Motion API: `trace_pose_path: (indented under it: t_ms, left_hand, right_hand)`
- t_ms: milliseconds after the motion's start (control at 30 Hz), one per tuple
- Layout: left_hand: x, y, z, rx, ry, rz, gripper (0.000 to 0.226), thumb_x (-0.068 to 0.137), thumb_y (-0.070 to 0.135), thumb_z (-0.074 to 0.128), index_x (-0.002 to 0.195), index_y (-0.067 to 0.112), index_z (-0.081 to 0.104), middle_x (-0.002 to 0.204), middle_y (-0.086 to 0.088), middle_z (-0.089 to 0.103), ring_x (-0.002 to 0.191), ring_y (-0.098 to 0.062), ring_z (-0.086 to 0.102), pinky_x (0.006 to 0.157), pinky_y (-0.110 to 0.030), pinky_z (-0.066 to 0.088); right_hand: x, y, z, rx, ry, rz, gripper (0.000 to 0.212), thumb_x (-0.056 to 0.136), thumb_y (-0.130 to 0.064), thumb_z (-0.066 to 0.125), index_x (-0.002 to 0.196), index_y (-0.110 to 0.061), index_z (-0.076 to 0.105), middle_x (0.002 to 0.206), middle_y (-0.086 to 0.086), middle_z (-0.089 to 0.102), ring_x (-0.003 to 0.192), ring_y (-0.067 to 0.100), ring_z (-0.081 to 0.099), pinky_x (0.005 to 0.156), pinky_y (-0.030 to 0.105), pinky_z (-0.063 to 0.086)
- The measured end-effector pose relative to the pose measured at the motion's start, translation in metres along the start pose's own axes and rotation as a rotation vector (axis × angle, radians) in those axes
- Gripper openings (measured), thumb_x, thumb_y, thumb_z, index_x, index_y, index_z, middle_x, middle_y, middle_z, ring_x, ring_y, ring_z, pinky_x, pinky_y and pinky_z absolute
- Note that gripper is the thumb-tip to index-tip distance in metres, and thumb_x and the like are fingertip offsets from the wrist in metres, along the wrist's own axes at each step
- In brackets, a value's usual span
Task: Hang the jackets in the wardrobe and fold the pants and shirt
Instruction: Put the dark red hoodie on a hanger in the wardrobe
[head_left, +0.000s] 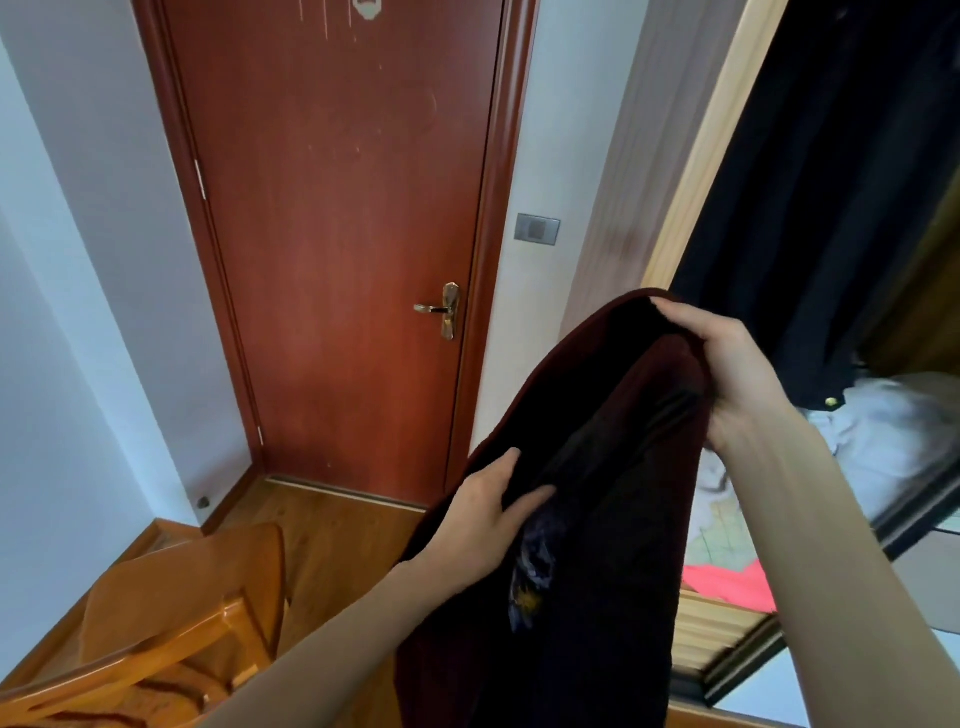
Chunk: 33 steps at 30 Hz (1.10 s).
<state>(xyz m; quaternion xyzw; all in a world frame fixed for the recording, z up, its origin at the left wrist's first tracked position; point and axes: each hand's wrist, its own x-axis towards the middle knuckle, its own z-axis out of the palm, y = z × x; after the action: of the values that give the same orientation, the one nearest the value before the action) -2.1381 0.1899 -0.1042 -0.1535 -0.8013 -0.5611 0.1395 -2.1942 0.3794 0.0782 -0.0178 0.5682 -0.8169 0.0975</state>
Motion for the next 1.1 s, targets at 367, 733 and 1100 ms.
trace_pose_path:
  t_ms: [367,733,1100]
  left_hand:
    - [0.031,0.048,-0.016,0.017,0.174,0.056,0.028,0.104,0.043,0.057,0.110,0.020,0.071,0.093,0.007,0.075,0.089,-0.013,0.073,0.078,-0.047,0.059]
    - [0.070,0.126,-0.022,0.039,-0.022,0.260,0.022,0.108,0.032,0.055,0.121,0.026,0.071,0.110,0.012,0.075,0.109,-0.012,0.071,0.092,-0.028,0.055]
    - [0.062,0.107,-0.063,-0.038,-0.175,0.203,0.015,0.109,0.030,0.055,0.108,0.028,0.070,0.099,0.012,0.072,0.096,-0.003,0.069,0.081,-0.013,0.047]
  right_hand:
    - [-0.008,0.007,-0.084,-0.774,0.211,-0.455,0.022,0.100,-0.025,0.069,0.080,-0.020,0.075,0.068,-0.014,0.069,0.064,0.002,0.062,0.058,0.012,0.047]
    - [-0.039,0.045,-0.060,-1.112,0.081,-1.003,0.038,0.102,-0.047,0.058,0.127,-0.021,0.067,0.128,-0.009,0.055,0.124,0.013,0.052,0.107,0.027,0.039]
    - [-0.023,0.055,-0.012,-1.118,-0.167,-0.893,0.025,0.099,-0.019,0.063,0.114,-0.038,0.056,0.104,-0.025,0.060,0.103,0.005,0.064,0.084,0.016,0.046]
